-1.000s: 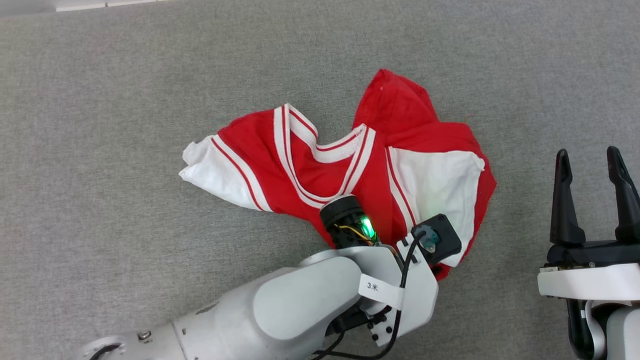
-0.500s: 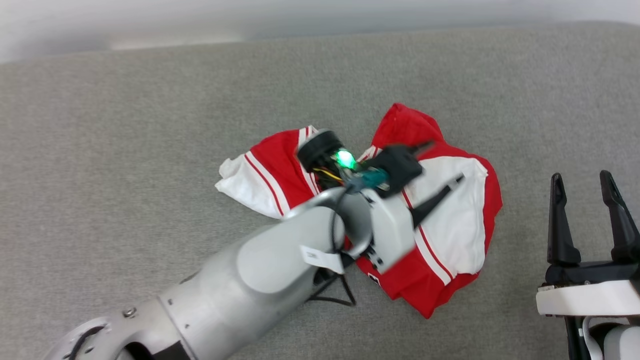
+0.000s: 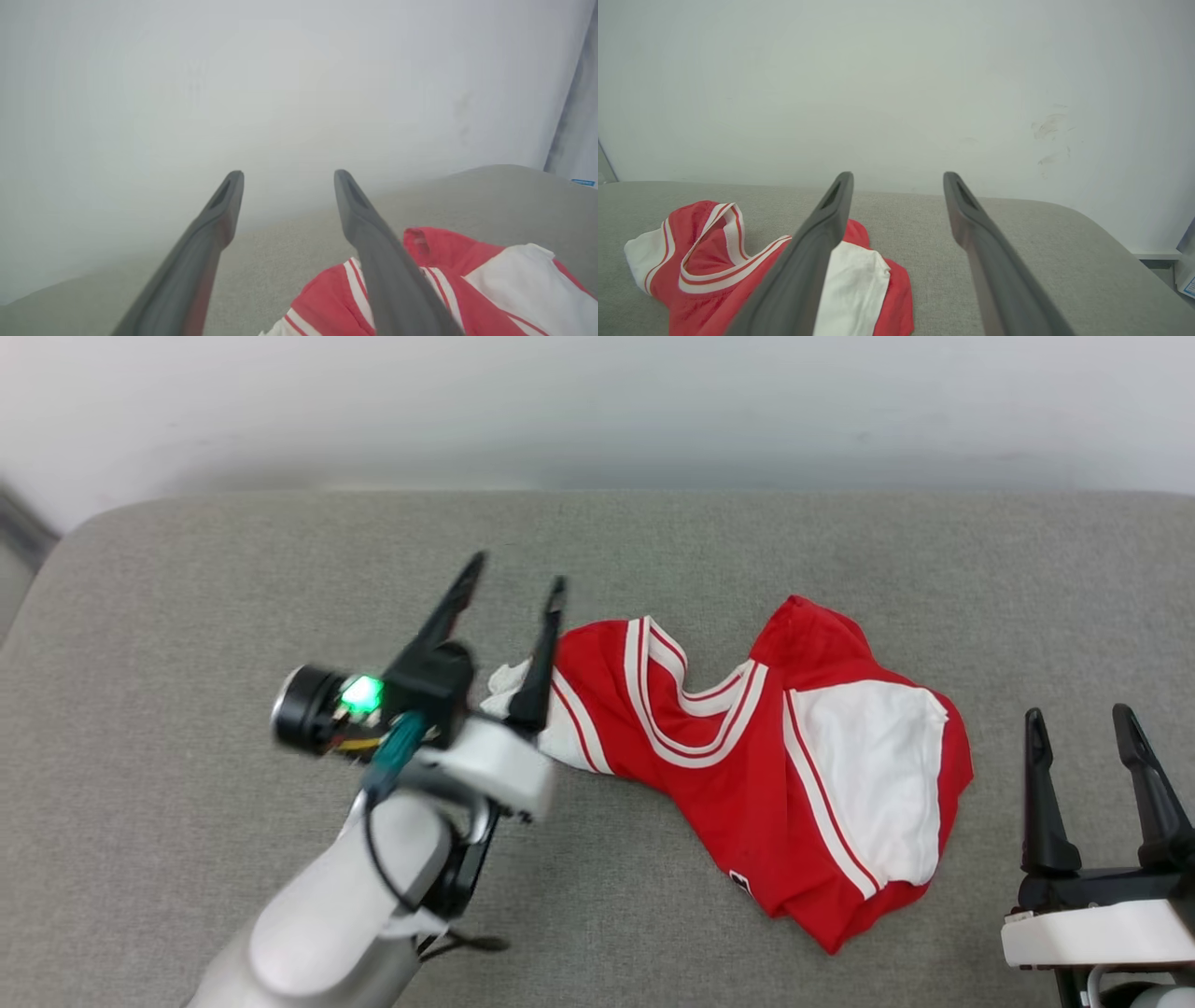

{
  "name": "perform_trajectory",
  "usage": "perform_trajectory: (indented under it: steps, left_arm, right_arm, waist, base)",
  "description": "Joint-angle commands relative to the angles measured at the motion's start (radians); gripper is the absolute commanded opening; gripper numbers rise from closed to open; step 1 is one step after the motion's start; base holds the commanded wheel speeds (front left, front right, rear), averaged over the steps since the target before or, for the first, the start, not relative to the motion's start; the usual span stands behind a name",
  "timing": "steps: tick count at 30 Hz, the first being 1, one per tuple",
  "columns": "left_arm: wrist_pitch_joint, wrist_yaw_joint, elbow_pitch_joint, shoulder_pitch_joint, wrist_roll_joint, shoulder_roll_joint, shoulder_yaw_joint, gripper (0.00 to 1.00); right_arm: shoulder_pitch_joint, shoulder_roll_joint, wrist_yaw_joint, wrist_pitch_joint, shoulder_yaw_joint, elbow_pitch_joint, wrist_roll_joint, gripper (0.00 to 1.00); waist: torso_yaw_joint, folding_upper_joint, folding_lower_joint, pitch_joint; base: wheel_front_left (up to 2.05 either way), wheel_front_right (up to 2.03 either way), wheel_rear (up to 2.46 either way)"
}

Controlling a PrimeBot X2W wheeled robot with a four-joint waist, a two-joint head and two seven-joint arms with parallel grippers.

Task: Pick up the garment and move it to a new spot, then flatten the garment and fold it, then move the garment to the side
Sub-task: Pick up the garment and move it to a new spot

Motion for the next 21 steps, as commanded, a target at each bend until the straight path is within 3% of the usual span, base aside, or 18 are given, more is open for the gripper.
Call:
perform_trajectory:
  steps: [1, 6, 9, 21]
  left_arm:
    - [-0.002, 0.004, -0.009, 0.015, 0.009, 0.001, 0.006, 1.0]
    - [-0.002, 0.04, -0.095, 0.198, 0.077, 0.001, 0.171, 1.0]
    - [-0.002, 0.039, -0.131, 0.304, 0.119, -0.008, 0.263, 1.0]
    - [-0.003, -0.08, -0.171, 0.57, 0.273, -0.113, 0.488, 1.0]
  right_arm:
    - [0.005, 0.002, 0.0, -0.002, -0.001, -0.002, -0.002, 1.0]
    - [0.024, 0.002, 0.0, -0.002, 0.002, 0.005, 0.003, 1.0]
    - [0.034, 0.002, 0.0, -0.002, 0.005, 0.006, 0.007, 1.0]
    - [0.083, 0.002, 0.0, -0.002, 0.026, 0.046, 0.071, 1.0]
  waist:
    - [0.007, 0.0, 0.0, -0.008]
    - [0.02, 0.0, 0.0, -0.037]
    - [0.023, 0.0, 0.0, -0.053]
    - [0.024, 0.0, 0.0, -0.095]
  base:
    - [0.0, 0.0, 0.0]
    - [0.0, 0.0, 0.0]
    - [0.0, 0.0, 0.0]
    - [0.0, 0.0, 0.0]
